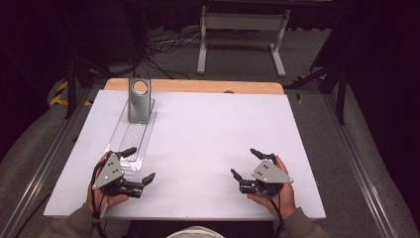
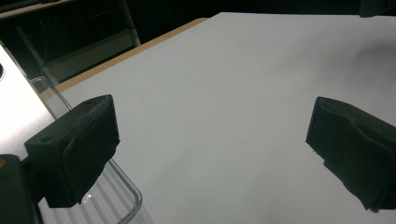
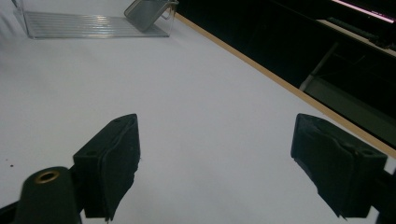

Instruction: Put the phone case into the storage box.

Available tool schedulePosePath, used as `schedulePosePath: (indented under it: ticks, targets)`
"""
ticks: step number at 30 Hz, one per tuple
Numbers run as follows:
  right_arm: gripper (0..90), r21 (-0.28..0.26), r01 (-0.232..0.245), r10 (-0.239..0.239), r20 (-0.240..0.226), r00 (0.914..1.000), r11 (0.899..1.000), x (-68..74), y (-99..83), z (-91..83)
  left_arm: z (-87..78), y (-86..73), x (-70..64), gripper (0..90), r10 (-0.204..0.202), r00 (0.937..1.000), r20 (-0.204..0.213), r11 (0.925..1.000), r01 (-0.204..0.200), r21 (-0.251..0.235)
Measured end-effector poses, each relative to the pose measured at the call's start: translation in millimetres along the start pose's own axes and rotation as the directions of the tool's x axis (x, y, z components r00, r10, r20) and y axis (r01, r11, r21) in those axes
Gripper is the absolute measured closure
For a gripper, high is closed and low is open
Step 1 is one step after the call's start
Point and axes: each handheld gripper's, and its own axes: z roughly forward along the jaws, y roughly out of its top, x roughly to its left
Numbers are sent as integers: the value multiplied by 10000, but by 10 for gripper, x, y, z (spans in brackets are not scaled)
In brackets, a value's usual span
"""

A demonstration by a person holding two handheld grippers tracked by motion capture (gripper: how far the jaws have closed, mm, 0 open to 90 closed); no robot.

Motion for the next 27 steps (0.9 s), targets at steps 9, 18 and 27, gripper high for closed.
schedulePosePath:
  ticks: [9,18,27]
  targets:
    - [170,32,119,-118,-76,9999,9999,23,4,7,4,2,-11,35,73,9998,160,10000,-74,21]
    - [170,81,264,-264,-54,9996,9996,58,20,8,1,-1,-24,37,163,9995,265,9999,-164,23]
    - [172,180,246,-244,-81,9997,9995,53,8,33,13,-5,-17,37,105,9993,356,9999,-107,71]
